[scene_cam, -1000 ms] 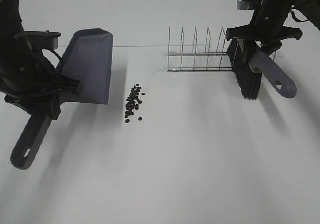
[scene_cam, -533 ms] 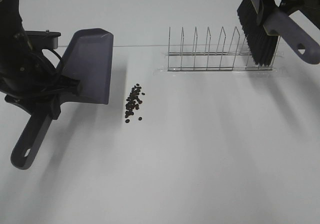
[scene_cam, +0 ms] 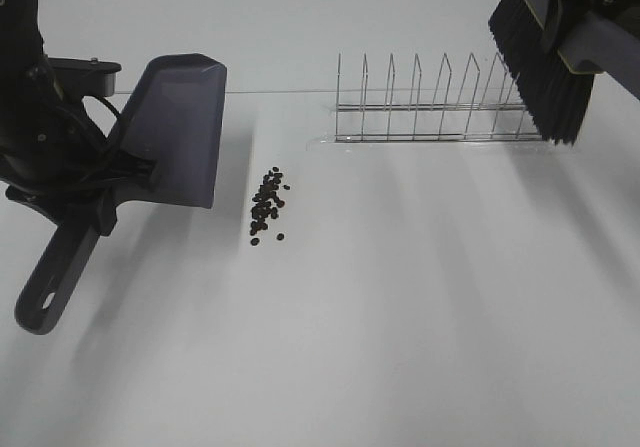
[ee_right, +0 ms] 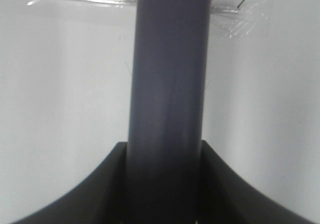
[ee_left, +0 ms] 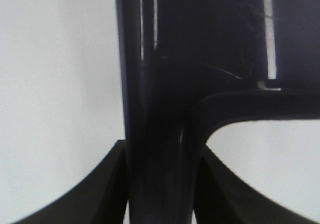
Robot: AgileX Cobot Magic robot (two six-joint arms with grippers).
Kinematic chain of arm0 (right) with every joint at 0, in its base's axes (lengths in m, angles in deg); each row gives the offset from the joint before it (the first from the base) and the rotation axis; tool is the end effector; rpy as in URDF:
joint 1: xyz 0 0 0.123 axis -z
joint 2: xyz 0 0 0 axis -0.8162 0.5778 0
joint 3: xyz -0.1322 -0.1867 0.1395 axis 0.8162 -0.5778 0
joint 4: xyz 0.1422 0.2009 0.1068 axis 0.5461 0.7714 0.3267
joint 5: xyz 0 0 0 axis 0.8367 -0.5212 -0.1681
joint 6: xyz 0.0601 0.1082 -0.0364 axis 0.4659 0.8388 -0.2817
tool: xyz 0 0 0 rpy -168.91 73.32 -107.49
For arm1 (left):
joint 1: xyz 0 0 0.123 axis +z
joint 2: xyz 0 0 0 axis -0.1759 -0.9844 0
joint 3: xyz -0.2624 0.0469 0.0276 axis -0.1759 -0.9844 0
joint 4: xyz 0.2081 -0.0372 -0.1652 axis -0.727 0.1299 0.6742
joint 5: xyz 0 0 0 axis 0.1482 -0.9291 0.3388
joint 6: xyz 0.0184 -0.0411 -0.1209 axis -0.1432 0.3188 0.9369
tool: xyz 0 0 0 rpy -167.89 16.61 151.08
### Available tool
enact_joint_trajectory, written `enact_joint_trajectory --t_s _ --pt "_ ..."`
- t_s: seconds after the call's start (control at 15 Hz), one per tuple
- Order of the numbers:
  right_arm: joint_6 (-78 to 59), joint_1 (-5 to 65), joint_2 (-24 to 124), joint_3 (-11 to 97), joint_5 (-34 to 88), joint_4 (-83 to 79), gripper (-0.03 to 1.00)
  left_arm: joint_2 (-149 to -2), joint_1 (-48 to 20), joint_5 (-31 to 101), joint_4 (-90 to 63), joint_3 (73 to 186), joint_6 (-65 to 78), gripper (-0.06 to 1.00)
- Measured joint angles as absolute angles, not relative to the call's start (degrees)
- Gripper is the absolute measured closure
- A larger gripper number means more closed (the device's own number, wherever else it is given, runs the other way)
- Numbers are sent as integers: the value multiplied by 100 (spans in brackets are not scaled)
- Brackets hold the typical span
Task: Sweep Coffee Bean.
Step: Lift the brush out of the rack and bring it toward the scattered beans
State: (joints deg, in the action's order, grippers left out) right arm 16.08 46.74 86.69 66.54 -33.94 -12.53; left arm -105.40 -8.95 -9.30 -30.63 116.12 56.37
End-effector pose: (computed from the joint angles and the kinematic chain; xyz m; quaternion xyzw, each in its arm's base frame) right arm 0.4324 0.0556 0.2530 -0.0490 0.9848 -0.0042 0.1663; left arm 0.3405 -0.1118 0.1228 0.0467 0.9948 -0.0039 0.0904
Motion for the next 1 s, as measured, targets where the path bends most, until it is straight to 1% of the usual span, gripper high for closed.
enact_joint_trajectory --t_s 0.2,0.33,0.4,0.47,0.67,1.0 --pt "1602 4141 7838 5319 -3308 -1265 59 -10540 -895 -747 -3172 11291 5786 59" --pt "1826 3711 7552 4380 -2758 -1248 59 -10540 -895 -632 -3241 10999 5918 59" --pt "1929 3625 7540 4236 -2592 -1248 59 -10540 -895 -587 -3241 10953 5935 59" --pt "2238 3391 7592 3703 -2185 -1397 59 -10637 -895 -524 -3246 10924 5987 59" --pt "2530 3173 7758 3463 -1847 -1574 59 -11033 -958 -546 -3263 10924 6021 59" --pt "2909 3138 7959 3463 -1532 -1718 59 -11663 -1067 -506 -3229 10947 6021 59"
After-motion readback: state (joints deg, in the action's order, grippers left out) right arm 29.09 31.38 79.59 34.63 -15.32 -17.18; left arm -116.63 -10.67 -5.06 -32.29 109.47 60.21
